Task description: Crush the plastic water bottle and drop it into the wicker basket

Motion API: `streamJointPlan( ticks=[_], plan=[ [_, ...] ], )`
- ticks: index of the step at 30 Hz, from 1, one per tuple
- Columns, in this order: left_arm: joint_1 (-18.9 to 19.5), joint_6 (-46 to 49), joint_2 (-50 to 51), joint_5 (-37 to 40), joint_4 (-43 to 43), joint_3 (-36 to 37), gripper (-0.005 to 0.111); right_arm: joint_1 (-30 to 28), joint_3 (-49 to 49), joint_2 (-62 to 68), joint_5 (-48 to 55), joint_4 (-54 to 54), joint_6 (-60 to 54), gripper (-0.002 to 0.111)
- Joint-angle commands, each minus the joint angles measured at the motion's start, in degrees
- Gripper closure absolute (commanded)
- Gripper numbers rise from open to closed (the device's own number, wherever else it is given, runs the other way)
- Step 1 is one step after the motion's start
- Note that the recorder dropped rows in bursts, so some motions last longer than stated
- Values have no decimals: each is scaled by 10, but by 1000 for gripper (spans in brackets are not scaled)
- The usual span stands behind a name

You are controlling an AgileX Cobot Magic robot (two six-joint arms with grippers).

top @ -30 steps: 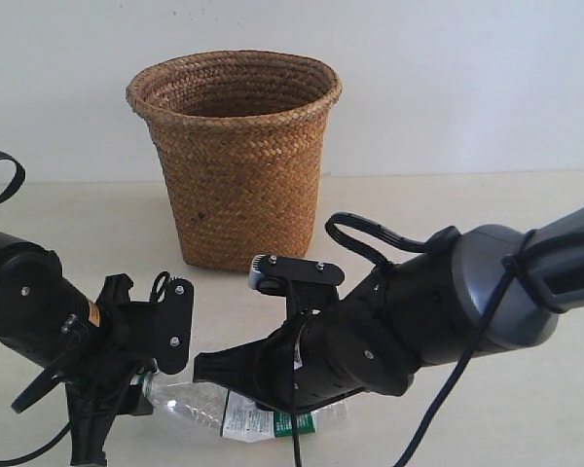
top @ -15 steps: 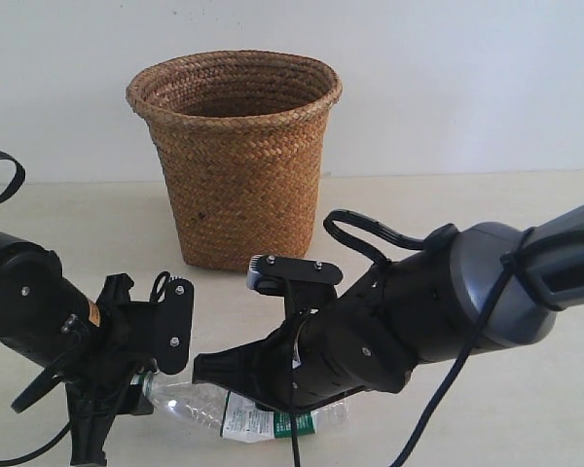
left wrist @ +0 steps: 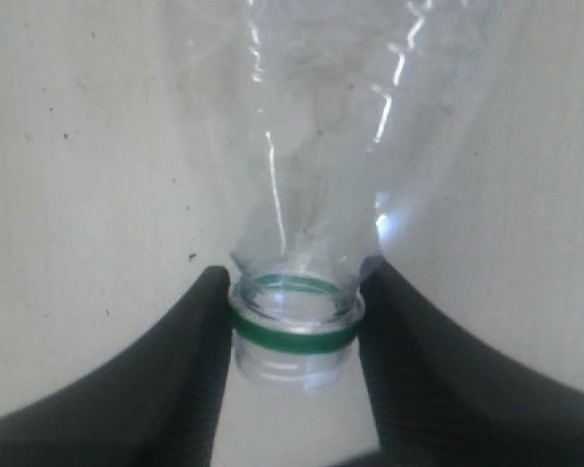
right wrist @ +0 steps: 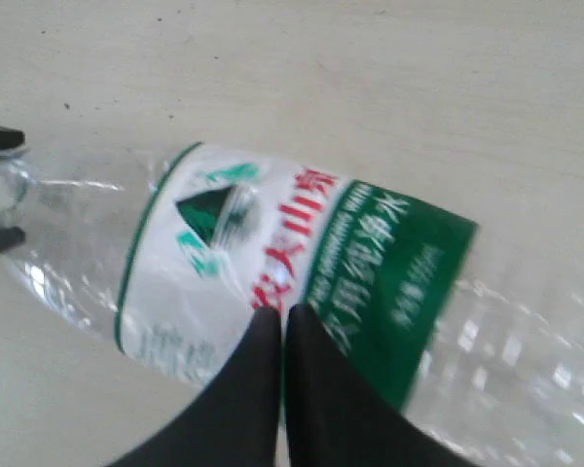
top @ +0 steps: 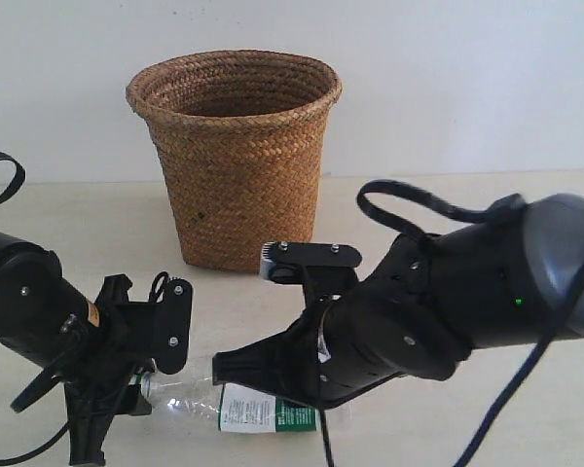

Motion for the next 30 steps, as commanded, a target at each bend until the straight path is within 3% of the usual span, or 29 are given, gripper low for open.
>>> streamJointPlan(
  ticks=[1, 7, 14, 21, 22, 25, 30],
  plan=[
    [4, -9, 0, 8, 0, -1, 103, -1, 9, -57, 54, -129, 103, 108],
    [4, -11, 0, -1, 0, -1, 103, 0, 9, -157, 114, -360, 257, 108],
    [4, -18, 0, -11, 0, -1, 103, 0, 31, -327, 177, -557, 292, 108],
    [4, -18, 0, -17, 0, -1, 103, 0, 194, -550, 174, -895, 633, 108],
    [4, -19, 0, -18, 0, -1, 103, 0, 222, -589, 175, -918, 683, 108],
    [4, -19, 0, -18, 0, -1, 103, 0, 260, -664, 218, -918, 689, 108],
    [4, -20, 0, -18, -2, -1, 103, 0, 265, -696, 222, -896, 713, 108]
  ],
)
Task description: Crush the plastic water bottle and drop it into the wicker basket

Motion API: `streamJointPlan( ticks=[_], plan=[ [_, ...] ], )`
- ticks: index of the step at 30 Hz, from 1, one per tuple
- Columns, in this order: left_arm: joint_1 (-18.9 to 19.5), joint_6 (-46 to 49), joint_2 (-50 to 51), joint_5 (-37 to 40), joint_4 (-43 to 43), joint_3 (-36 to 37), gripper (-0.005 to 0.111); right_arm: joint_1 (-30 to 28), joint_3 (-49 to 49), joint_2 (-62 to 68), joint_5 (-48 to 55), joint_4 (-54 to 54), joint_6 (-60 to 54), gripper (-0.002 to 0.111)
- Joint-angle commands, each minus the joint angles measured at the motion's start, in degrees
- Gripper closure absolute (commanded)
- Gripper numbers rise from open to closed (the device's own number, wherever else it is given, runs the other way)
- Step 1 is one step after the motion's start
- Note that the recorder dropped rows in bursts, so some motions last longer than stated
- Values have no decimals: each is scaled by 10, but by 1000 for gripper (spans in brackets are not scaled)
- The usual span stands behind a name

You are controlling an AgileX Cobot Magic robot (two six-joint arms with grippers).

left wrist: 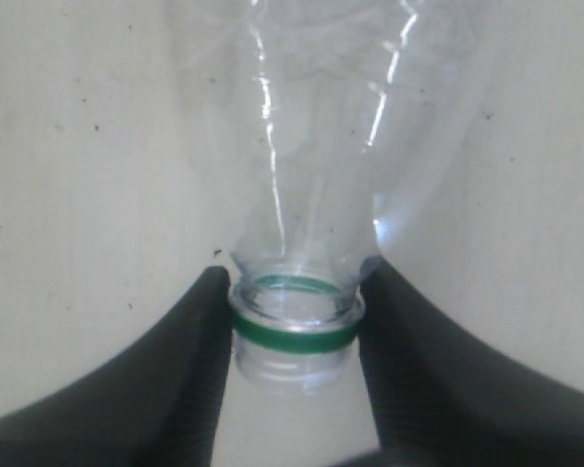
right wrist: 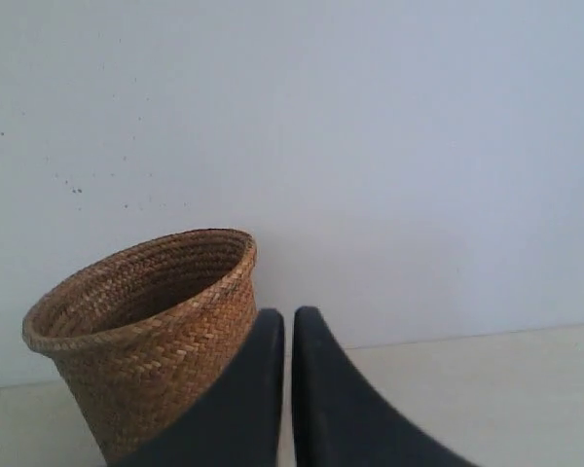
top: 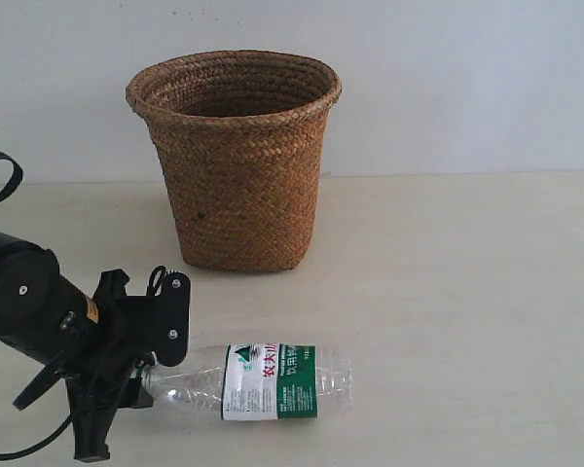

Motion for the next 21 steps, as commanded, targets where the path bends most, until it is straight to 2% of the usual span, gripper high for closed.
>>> streamJointPlan(
  ticks=[1, 10, 11, 14, 16, 17, 21],
  plan=[
    [2, -7, 0, -4, -2, -1, 103, 0, 3, -13, 5, 12, 10, 108],
    [2, -7, 0, -14, -2, -1, 103, -13, 3, -27, -6, 13, 10, 108],
    [2, -7, 0, -14, -2, -1, 103, -57, 3, -50, -54, 12, 10, 108],
    [2, -7, -1, -17, -2, -1, 103, -149, 3, -127, -110, 12, 10, 108],
    [2, -7, -2, -19, 0, -1, 103, -195, 3, -165, -115, 12, 10, 108],
    [2, -7, -8, -22, 0, -1, 103, -249, 3, -206, -113, 12, 10, 108],
    [2, -7, -21, -24, 0, -1, 103, -345, 3, -260, -91, 12, 10, 108]
  ],
)
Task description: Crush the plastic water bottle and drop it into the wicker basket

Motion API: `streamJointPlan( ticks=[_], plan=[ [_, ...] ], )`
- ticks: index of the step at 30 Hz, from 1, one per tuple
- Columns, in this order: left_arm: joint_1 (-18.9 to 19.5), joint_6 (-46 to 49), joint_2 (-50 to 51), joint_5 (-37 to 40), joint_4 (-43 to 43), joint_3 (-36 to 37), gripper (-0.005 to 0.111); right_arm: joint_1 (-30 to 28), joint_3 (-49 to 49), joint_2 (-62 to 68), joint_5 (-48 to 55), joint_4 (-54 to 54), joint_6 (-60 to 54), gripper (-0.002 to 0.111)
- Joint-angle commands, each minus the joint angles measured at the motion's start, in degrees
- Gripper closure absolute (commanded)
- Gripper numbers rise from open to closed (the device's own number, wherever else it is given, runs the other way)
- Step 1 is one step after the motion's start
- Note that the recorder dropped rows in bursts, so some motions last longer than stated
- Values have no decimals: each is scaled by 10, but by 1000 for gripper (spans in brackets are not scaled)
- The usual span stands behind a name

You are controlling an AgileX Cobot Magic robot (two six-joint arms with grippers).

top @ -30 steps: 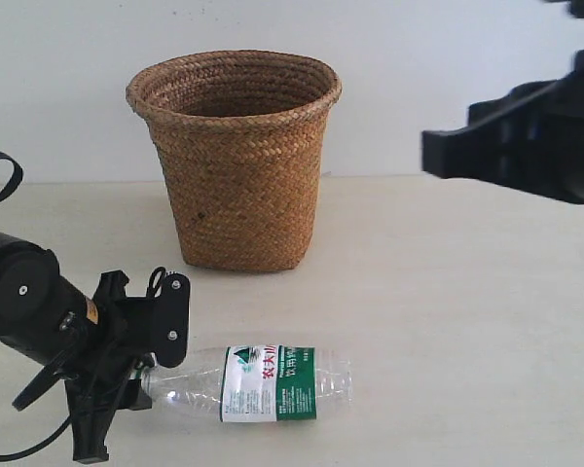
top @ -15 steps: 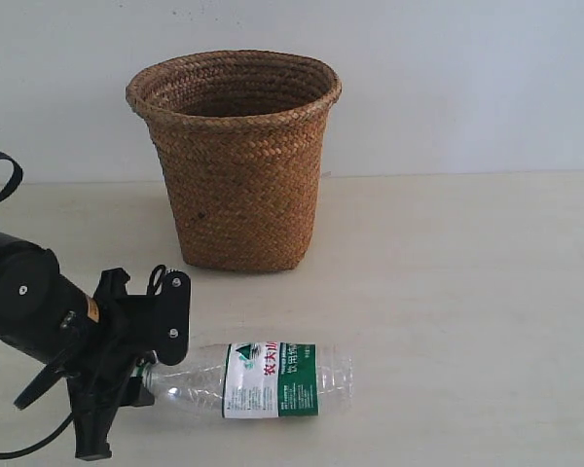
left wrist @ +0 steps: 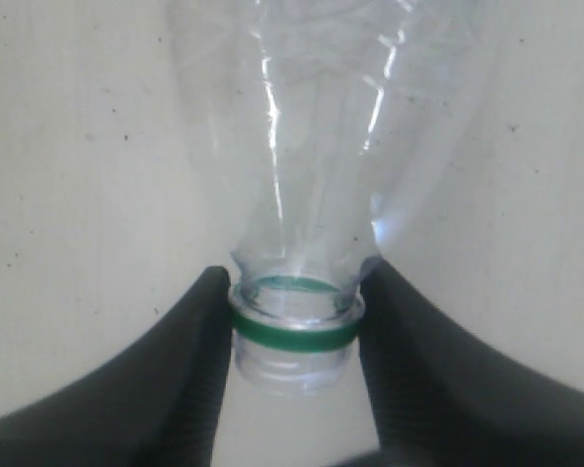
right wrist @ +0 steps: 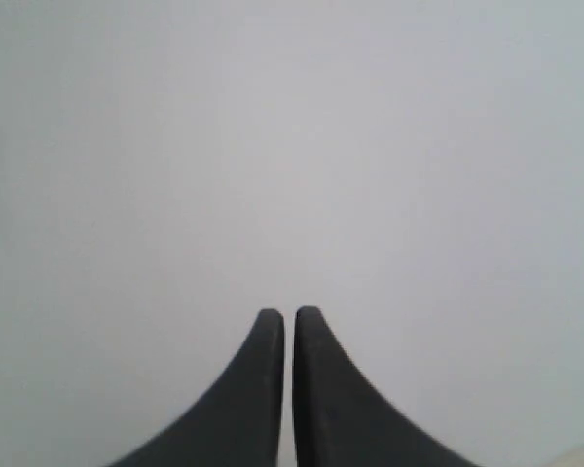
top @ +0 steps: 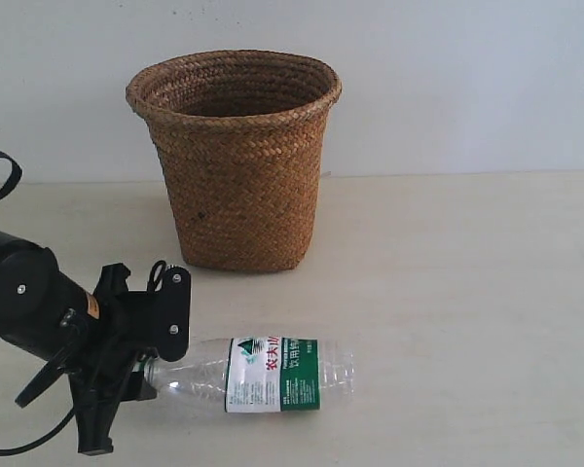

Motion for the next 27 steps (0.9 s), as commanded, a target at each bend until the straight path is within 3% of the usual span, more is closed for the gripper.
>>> streamJointPlan(
  ticks=[1, 4, 7, 27],
  plan=[
    [2, -6, -21, -8, -1, -1, 103, -94, 3, -54, 20, -4, 1, 108],
    [2, -6, -31, 2, -1, -1, 103, -153, 3, -80, 36, -4, 1, 108],
    [2, -6, -33, 13, -1, -1, 103, -170, 3, -99, 36, -4, 1, 108],
    [2, -6, -33, 13, -3, -1, 103, -173, 11, -110, 34, 5, 1, 108]
  ],
)
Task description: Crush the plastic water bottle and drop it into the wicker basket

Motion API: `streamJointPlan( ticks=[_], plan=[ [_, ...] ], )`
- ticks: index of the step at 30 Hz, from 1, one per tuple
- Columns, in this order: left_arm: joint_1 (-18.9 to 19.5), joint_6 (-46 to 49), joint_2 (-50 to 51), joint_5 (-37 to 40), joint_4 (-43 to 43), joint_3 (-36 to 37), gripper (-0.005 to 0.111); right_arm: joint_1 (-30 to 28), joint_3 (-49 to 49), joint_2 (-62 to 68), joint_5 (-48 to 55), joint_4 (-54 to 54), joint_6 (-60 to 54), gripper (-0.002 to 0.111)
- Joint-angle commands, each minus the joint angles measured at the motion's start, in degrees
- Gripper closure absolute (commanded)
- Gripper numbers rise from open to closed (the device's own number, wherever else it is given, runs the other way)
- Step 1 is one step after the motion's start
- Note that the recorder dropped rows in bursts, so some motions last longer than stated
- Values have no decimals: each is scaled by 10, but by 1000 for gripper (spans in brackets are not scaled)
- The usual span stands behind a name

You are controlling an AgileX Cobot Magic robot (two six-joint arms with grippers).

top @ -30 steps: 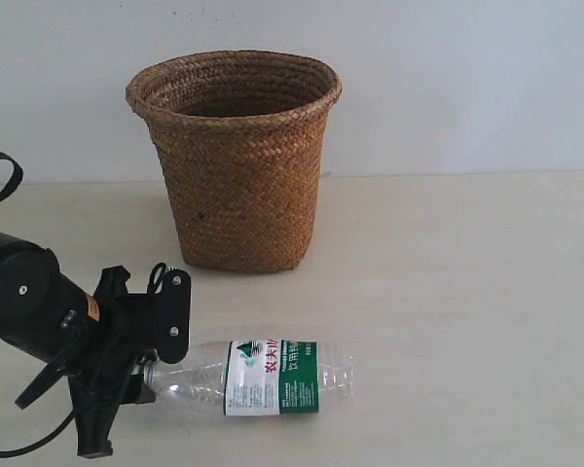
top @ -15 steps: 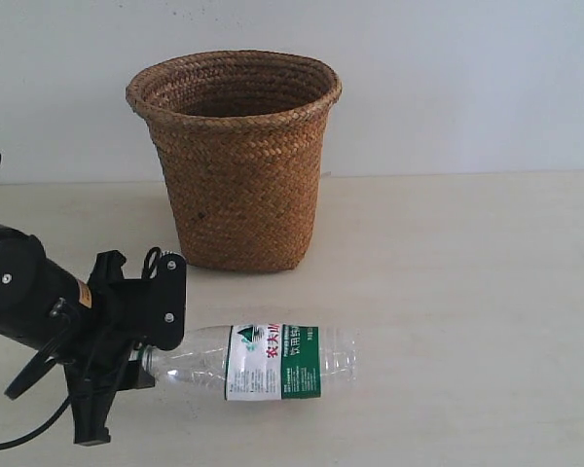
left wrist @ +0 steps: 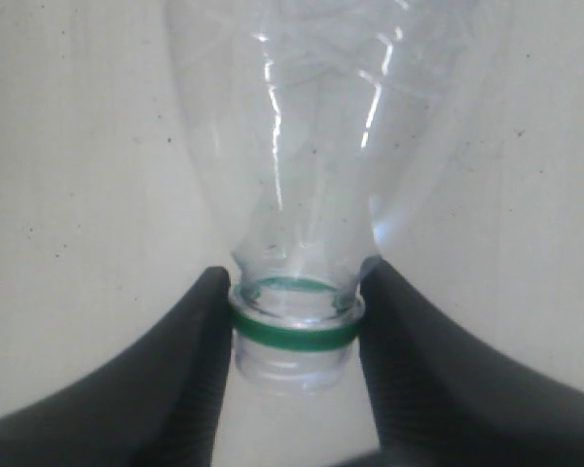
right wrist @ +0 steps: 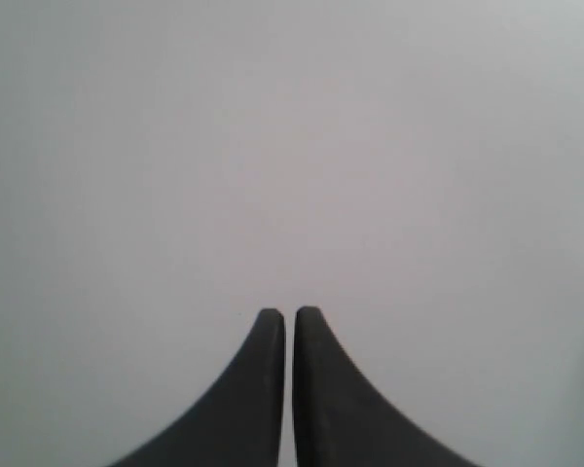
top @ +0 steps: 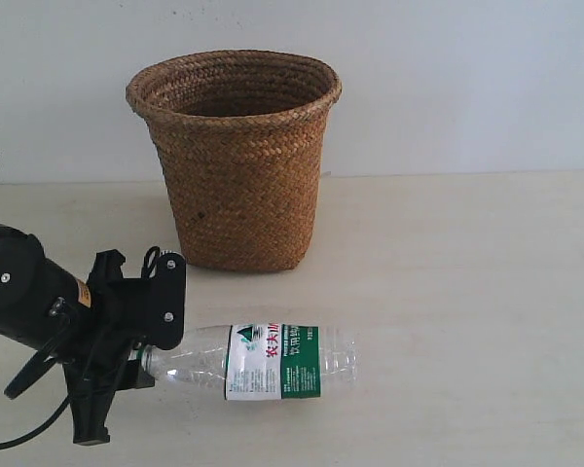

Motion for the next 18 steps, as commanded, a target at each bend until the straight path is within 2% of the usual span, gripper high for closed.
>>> streamJointPlan(
  ticks=[1, 4, 8, 11, 14, 18],
  plan=[
    [1, -6, -3, 2, -4, -1, 103, -1, 14, -2, 0, 40, 0, 108],
    [1, -6, -3, 2, -4, -1, 103, -1, 16, -2, 0, 219, 0, 108],
    [1, -6, -3, 2, -4, -1, 103, -1, 17, -2, -1, 555, 0, 108],
    [1, -6, -3, 2, -4, -1, 103, -1, 28, -2, -18, 709, 0, 108],
    [1, -6, -3, 2, -4, -1, 103, -1, 60, -2, -67, 826, 0, 108],
    [1, -6, -3, 3, -4, -1, 103, -1, 128, -2, -159, 868, 0, 108]
  ],
)
